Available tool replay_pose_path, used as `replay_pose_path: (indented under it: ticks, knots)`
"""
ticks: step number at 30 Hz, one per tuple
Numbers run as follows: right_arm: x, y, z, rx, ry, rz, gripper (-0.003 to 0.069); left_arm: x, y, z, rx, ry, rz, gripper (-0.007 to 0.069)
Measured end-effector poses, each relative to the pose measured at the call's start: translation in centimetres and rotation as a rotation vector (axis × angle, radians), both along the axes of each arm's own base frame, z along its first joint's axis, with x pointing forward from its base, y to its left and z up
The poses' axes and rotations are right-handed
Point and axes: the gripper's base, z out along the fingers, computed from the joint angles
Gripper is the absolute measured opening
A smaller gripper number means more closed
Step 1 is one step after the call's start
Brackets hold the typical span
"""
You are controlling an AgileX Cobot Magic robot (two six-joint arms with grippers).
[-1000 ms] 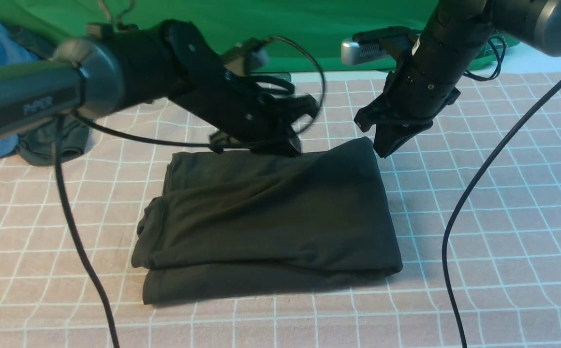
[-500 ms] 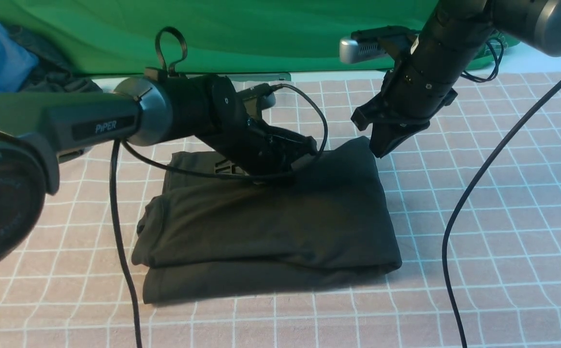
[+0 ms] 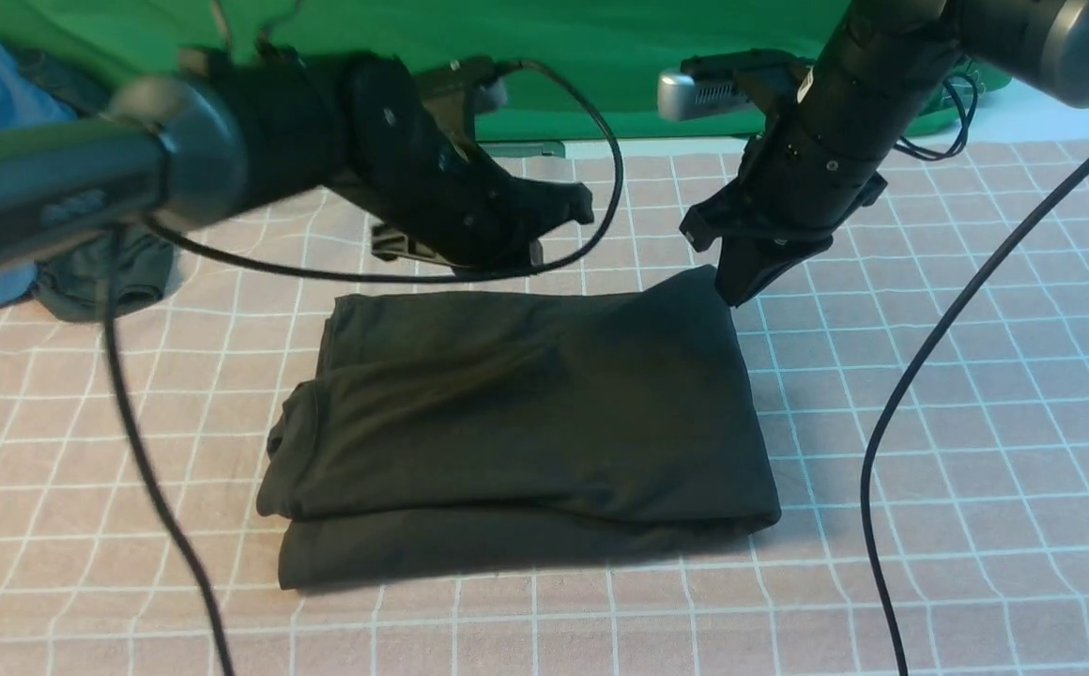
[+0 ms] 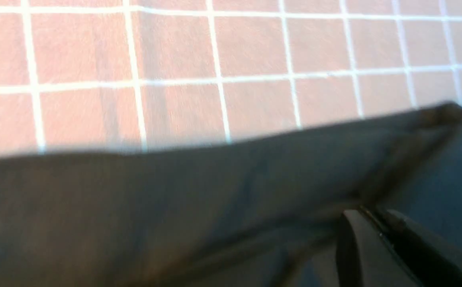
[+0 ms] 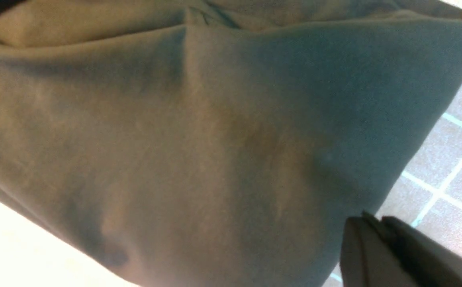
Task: Fold a long-sleeved shirt over a pink coffee tablecloth.
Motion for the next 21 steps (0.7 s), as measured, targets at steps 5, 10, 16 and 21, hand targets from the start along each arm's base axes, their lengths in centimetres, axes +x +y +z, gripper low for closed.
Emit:
replay_pose_path:
  ticks: [5, 10, 16, 21]
  knots:
    - [-1.6, 0.3, 0.7, 0.004, 0.007, 0.012, 0.0035, -3.2, 1.0, -1.4, 0.003, 0.115, 0.005, 0.0013]
    - [-3.6, 1.5, -2.2, -0.021, 0.105, 0.050, 0.0035, -6.2, 2.0, -5.6, -0.002, 0.245, 0.054, 0.0013]
    - [-5.5, 3.0, -6.0, -0.028, 0.136, 0.066, 0.0035, -7.9, 2.6, -7.9, -0.028, 0.294, 0.111, 0.0013]
    - [-6.8, 2.1, -8.8, -0.074, 0.199, 0.055, 0.0035, -8.0, 2.7, -7.8, -0.039, 0.277, 0.123, 0.0013]
